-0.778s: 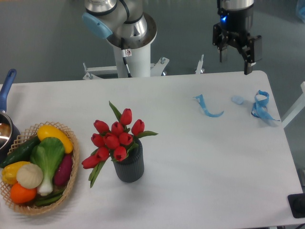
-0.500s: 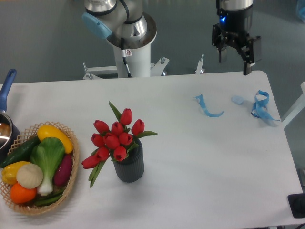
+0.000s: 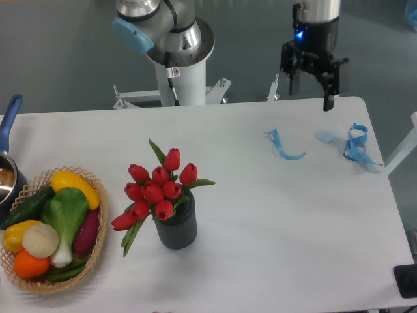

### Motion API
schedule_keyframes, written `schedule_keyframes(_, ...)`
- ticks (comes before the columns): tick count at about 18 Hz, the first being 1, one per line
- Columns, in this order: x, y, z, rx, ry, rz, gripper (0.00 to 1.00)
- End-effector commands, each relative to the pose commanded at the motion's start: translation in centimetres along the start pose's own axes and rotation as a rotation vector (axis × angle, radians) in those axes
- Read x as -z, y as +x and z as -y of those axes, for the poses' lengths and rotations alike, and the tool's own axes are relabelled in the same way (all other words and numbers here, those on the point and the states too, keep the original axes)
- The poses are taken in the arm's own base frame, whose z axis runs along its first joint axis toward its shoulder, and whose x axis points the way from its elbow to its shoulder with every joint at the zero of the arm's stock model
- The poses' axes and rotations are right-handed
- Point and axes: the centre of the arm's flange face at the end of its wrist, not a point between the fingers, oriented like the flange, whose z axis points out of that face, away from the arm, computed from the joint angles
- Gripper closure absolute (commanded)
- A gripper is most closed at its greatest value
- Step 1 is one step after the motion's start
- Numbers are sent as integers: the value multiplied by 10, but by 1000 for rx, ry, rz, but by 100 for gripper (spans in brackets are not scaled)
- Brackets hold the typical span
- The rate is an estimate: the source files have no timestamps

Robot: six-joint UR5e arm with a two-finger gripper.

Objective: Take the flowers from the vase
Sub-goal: 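Move the open gripper toward the red tulips in the grey vase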

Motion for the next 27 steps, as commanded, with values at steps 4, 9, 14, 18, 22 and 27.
schedule_keyframes(4,-20,15,12,28,45,-48,0)
schedule_keyframes(9,-43,34,35,123,99,-111,0)
schedule_keyframes(14,-83,45,62,228,372,-231,0)
schedule_keyframes(18,-82,45,62,244,418,-234,0)
schedule_keyframes(22,-82,45,61,260,461,-240,0)
schedule_keyframes(27,-83,47,63,267,500,-246,0)
